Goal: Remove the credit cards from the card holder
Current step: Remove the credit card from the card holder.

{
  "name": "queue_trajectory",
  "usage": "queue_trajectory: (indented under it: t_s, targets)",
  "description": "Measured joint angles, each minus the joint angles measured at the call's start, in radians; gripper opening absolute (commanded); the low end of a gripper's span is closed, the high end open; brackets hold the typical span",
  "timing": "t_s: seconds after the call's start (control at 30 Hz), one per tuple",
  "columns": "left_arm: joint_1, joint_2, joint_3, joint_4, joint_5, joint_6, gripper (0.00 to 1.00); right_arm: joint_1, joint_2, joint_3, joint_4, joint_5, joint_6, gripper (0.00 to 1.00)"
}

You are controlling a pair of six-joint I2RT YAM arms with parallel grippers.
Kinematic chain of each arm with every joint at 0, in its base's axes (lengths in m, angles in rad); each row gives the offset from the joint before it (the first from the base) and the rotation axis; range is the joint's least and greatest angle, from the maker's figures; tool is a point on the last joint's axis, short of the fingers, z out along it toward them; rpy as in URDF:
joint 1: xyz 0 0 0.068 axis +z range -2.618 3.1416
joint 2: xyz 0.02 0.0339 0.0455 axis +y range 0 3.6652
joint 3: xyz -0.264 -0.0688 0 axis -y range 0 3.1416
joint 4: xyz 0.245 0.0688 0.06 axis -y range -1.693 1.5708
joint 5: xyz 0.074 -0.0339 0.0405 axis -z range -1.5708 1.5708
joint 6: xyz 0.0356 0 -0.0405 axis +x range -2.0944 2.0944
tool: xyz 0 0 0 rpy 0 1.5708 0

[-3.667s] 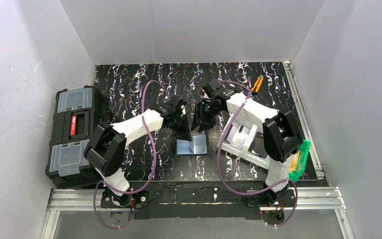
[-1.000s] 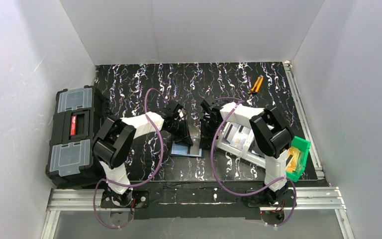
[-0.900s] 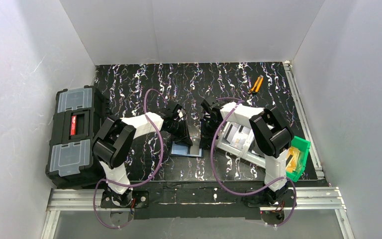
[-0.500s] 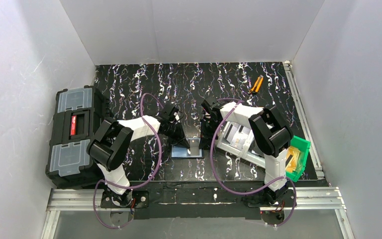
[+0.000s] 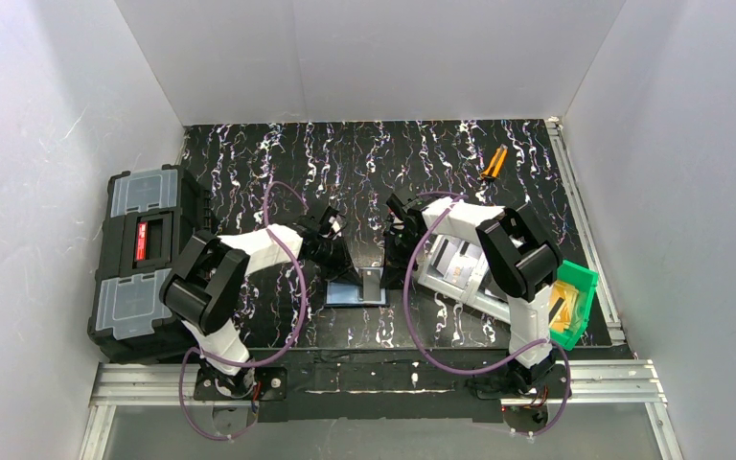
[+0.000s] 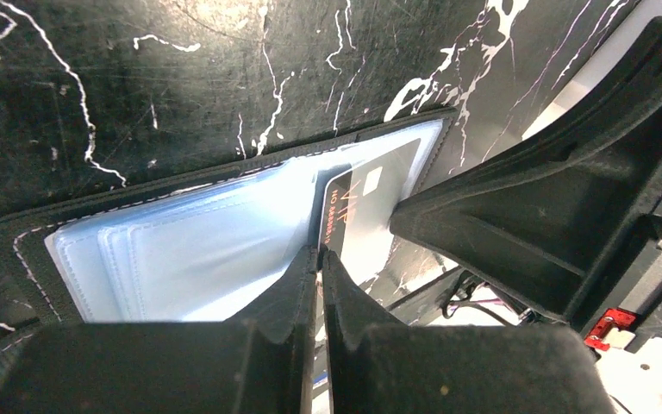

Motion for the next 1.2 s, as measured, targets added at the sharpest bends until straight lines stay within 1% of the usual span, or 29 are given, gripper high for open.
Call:
queue_trajectory:
  t_s: [0.67,0.9,1.0,1.2]
  targets:
    - [0.069,-0.048,-0.043,-0.017,0.024,0.069,0.0,0.009,0.006,0.0,0.019,-0.013,0.014,0.06]
    - [0.11,-0.1,-0.043,-0.074,0.02,0.097,0.0,0.009,0.006,0.001,0.018,-0.012,0.013,0.07]
    - [0.126,-0.128,-0.043,-0.096,0.019,0.106,0.0,0.01,0.006,0.006,0.013,-0.008,0.012,0.08]
    - [0.163,-0.172,-0.043,-0.11,0.021,0.118,0.0,0.014,0.006,0.023,-0.006,0.013,-0.002,0.13]
